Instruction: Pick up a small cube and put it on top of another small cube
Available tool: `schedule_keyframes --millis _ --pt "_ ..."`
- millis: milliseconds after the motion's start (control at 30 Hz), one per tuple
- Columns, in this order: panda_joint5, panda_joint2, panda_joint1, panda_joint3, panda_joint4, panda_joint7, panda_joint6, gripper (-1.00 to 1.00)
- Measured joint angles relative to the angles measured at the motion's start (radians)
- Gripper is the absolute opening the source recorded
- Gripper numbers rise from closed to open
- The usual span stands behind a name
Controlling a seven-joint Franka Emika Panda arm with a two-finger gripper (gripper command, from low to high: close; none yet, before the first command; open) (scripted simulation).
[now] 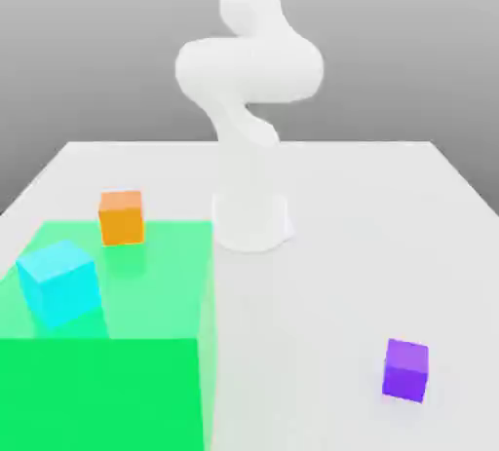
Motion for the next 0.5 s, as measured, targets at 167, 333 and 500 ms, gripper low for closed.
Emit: schedule_keyframes --millis 167,333,500 --pt "0.024 0.184 0.005 0.084 -0.055 0.131 0.088 0.00" --pt "0.023 0.363 0.013 0.171 -0.109 0.276 0.174 0.00" --pt "-0.013 0.545 0.026 0.254 -0.163 0.446 0.260 0.00"
